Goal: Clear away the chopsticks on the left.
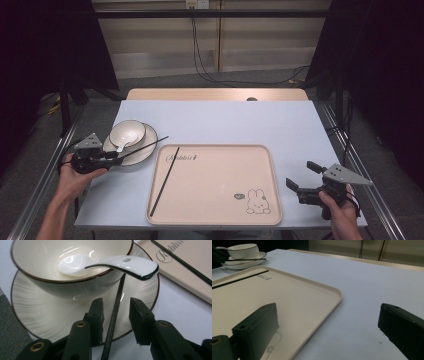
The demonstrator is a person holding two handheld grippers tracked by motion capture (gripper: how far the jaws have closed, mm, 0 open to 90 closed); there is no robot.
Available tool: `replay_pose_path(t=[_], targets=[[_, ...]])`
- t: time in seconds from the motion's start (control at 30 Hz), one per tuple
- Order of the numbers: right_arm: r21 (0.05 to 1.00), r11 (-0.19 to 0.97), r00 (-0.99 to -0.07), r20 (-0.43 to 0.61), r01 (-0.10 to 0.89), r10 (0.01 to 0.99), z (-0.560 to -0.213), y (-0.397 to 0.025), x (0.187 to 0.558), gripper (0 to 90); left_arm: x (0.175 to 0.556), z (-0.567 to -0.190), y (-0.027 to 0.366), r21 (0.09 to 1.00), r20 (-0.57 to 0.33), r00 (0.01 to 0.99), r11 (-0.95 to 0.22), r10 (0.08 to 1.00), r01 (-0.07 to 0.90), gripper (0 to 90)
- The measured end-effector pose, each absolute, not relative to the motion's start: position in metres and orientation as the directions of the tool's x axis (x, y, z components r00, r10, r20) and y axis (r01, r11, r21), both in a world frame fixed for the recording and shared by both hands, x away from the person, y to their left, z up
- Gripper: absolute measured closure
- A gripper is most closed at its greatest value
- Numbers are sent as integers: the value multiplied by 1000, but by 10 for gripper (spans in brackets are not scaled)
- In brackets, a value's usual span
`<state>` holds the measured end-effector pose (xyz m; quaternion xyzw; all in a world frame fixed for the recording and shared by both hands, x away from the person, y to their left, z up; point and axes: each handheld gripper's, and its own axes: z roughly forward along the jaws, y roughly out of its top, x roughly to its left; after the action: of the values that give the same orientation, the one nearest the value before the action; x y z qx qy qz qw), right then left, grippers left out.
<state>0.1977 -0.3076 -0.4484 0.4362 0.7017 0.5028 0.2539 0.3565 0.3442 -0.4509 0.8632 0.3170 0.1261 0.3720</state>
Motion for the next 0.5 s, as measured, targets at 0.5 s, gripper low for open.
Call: replay_pose_path(t=[0.5], targets=[[927, 118, -489, 78, 357, 869, -449, -308, 198, 24, 366, -457, 329, 674, -22, 804, -585, 594, 451, 834]])
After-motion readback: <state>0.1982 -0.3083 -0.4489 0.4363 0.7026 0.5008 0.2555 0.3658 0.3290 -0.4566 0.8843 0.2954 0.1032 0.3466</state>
